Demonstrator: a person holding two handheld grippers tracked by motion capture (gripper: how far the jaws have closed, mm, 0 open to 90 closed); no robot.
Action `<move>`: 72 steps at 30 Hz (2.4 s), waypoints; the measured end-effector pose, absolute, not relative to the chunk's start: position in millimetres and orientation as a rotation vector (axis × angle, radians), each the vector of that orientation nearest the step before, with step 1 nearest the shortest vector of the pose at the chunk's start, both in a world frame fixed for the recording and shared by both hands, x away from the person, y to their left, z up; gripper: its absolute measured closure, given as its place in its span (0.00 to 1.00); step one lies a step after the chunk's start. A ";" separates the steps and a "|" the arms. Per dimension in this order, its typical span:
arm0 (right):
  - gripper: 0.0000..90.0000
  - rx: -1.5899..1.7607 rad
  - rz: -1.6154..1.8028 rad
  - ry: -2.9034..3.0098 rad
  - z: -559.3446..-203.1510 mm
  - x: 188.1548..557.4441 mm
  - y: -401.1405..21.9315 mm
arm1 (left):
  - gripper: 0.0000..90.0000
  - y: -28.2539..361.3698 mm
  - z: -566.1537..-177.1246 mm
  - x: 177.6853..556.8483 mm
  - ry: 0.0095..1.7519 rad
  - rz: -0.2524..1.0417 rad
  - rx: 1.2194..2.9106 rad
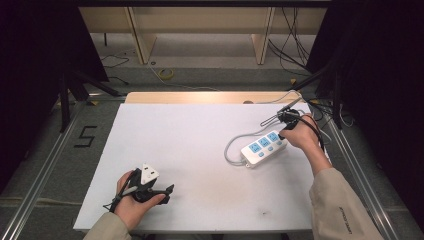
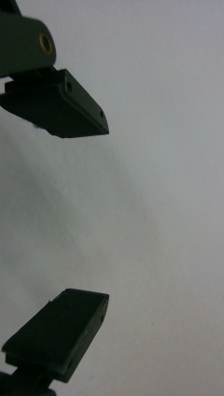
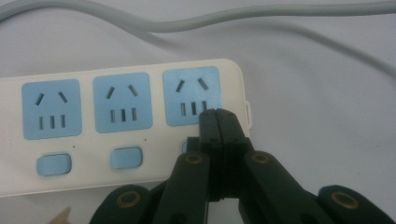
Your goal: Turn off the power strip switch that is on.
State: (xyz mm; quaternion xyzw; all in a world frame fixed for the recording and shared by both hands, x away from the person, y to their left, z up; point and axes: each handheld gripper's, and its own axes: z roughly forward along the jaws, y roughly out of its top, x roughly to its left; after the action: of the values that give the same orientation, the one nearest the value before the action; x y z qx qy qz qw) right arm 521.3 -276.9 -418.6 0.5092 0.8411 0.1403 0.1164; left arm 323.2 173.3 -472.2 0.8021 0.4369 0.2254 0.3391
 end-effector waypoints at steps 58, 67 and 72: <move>1.00 1.520 0.340 2.521 -425.7 523.4 -268.8 | 0.17 171.9 -472.3 323.1 1.129 0.588 2.092; 1.00 1.509 0.323 2.523 -426.1 523.5 -267.3 | 0.17 171.2 -472.2 323.0 1.128 0.590 2.092; 1.00 1.512 0.316 2.524 -426.8 523.6 -266.9 | 0.17 171.0 -472.4 323.0 1.129 0.590 2.091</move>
State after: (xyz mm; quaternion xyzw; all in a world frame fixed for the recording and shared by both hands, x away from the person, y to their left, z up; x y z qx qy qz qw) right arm 523.6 -266.9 -426.8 0.5087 0.8495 0.1063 0.0911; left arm 323.0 171.0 -472.4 0.8032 0.4336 0.2266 0.3398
